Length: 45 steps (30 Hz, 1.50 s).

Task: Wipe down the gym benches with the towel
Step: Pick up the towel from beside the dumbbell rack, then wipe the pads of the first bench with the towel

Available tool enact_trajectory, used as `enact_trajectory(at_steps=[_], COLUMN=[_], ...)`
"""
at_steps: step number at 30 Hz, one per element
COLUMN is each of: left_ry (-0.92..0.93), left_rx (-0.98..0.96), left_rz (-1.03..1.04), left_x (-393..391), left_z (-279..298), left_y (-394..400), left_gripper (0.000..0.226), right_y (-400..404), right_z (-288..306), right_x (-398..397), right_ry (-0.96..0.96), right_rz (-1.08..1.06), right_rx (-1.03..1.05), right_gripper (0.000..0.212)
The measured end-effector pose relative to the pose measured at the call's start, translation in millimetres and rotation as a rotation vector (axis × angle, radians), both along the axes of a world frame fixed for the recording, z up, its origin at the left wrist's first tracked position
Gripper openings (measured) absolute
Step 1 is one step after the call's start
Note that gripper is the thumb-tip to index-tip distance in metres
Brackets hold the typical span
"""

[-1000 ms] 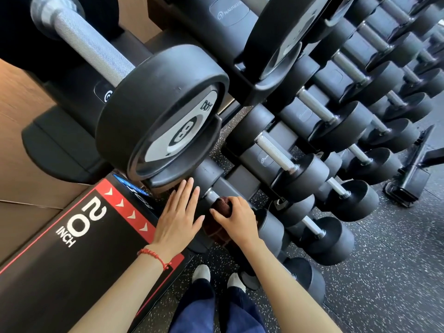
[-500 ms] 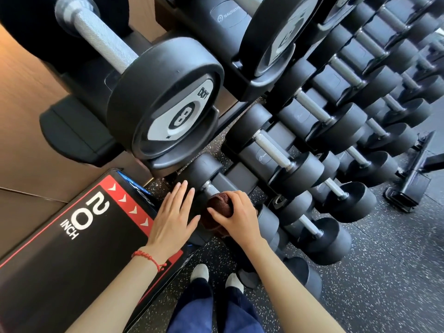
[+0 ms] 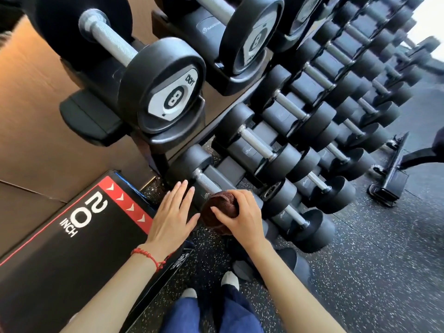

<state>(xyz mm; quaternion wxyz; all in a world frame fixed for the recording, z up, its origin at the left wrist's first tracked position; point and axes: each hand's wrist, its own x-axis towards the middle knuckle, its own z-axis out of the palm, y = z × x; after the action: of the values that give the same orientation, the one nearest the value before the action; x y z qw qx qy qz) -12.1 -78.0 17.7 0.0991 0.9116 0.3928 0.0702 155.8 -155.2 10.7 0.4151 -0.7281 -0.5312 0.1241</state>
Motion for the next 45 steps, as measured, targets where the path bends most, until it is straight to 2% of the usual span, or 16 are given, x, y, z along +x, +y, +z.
enact_trajectory(at_steps=[10, 15, 18, 24, 45], left_ry=[-0.018, 0.003, 0.014, 0.03, 0.087], left_rx=[-0.006, 0.037, 0.025, -0.016, -0.087], left_rz=[-0.268, -0.411, -0.477, -0.584, -0.704], left_x=[-25, -53, -65, -77, -142], left_z=[-1, -2, -4, -6, -44], left_y=[-34, -57, -76, -123, -372], left_gripper=[0.066, 0.054, 0.062, 0.063, 0.06], right_y=[-77, -121, -149, -212, -484], right_z=[-4, -12, -13, -22, -54], right_x=[-40, -83, -108, -145, -232], right_ry=[-0.07, -0.065, -0.044, -0.019, 0.053], right_rz=[-0.231, -0.369, -0.446, -0.551, -0.76], right_rx=[0.047, 0.022, 0.029, -0.004, -0.129], right_gripper=[0.041, 0.039, 0.038, 0.041, 0.047])
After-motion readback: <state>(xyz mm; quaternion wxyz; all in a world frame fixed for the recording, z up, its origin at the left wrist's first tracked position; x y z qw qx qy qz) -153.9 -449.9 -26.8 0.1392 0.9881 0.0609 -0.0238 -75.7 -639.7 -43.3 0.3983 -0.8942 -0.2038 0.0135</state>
